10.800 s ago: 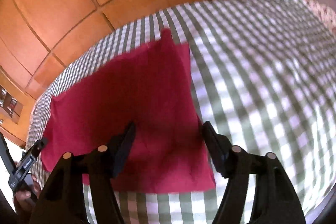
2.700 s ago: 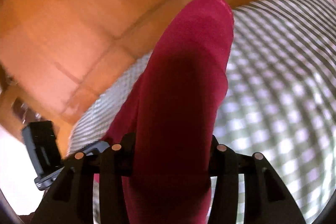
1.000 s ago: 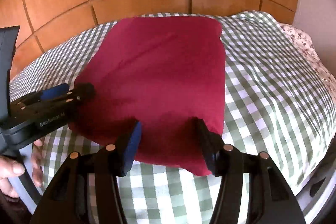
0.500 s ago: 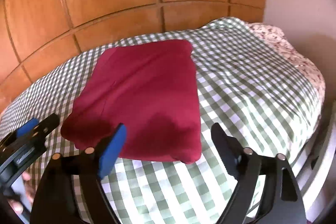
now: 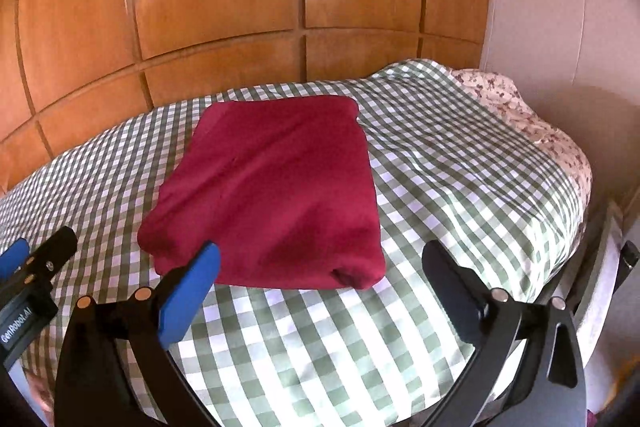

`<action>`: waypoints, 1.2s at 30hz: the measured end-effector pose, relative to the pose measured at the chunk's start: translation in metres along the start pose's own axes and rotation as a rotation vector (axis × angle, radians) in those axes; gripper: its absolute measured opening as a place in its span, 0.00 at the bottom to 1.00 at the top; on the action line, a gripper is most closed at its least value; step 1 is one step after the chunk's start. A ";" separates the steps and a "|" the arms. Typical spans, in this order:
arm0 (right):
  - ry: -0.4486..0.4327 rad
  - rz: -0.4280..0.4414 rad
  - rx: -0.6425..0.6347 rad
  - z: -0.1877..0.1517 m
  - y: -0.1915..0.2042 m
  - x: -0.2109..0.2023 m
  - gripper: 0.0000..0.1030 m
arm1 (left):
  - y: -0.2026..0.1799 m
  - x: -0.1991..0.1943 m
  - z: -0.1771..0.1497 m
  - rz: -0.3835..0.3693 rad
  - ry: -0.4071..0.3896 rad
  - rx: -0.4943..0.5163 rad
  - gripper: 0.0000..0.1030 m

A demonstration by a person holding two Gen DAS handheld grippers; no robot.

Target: Fold small clothes

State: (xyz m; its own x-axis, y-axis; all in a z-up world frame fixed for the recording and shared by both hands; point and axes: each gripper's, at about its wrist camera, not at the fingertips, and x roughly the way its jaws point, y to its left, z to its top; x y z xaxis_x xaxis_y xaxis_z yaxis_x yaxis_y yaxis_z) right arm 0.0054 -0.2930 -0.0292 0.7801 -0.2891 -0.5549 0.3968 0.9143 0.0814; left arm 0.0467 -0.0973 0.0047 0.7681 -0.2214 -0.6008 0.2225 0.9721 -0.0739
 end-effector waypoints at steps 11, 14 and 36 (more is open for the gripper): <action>0.001 -0.001 -0.003 -0.004 0.002 -0.001 0.98 | 0.000 -0.007 -0.003 0.025 -0.011 0.012 0.89; 0.011 0.006 -0.011 -0.005 0.004 0.000 0.98 | -0.001 -0.006 -0.004 0.028 -0.006 0.016 0.91; 0.020 0.022 -0.026 -0.006 0.009 0.002 0.98 | 0.002 -0.005 -0.010 0.048 0.004 0.036 0.96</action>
State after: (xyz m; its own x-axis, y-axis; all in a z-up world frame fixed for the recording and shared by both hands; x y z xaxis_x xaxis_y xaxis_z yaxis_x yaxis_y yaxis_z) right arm 0.0074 -0.2838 -0.0344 0.7786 -0.2633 -0.5696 0.3667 0.9275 0.0725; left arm 0.0378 -0.0935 -0.0001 0.7763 -0.1739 -0.6058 0.2066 0.9783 -0.0161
